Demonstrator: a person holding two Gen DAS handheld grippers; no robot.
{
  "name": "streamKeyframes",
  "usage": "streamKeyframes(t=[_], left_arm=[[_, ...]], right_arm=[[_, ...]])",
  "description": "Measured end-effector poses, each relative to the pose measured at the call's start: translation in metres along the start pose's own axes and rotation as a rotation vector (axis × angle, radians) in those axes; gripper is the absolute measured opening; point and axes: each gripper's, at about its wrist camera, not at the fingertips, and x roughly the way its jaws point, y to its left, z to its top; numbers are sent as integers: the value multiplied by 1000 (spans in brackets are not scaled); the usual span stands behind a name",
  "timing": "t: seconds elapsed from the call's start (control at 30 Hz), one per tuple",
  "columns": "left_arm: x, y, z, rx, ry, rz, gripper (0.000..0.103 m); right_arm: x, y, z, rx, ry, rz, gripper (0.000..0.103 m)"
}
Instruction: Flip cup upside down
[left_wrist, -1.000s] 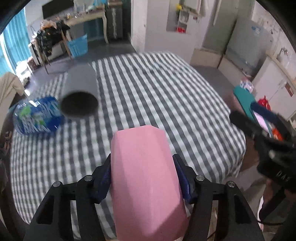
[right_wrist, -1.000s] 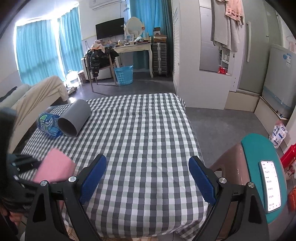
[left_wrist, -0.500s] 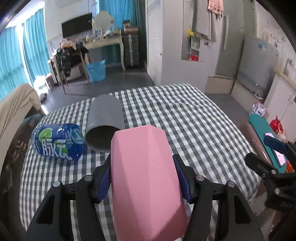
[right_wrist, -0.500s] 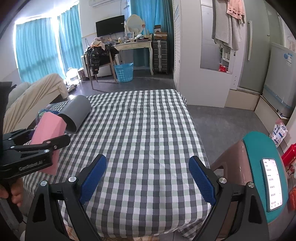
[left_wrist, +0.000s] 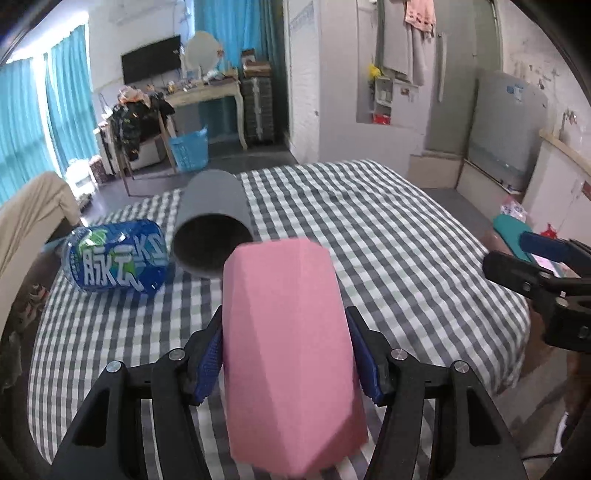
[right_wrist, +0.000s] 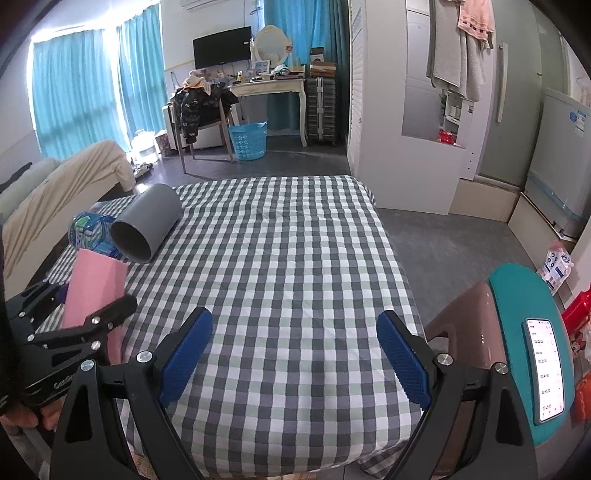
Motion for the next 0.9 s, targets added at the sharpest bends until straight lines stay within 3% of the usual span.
streamKeyframes(t=[0.27, 0.47, 0.63, 0.7, 0.9], left_arm=[[-8, 1, 3, -29, 102, -72, 64], [-11, 1, 30, -37, 149, -132, 64], [10, -6, 66, 22, 238, -120, 64], [25, -7, 73, 40, 293, -81, 64], [64, -3, 68, 15, 431, -64, 64]], right_arm=[[-5, 2, -3, -1, -5, 2, 91], [-8, 1, -5, 6, -7, -1, 91], [-5, 0, -7, 16, 4, 6, 91], [-5, -2, -7, 22, 6, 9, 91], [0, -11, -5, 39, 13, 8, 91]])
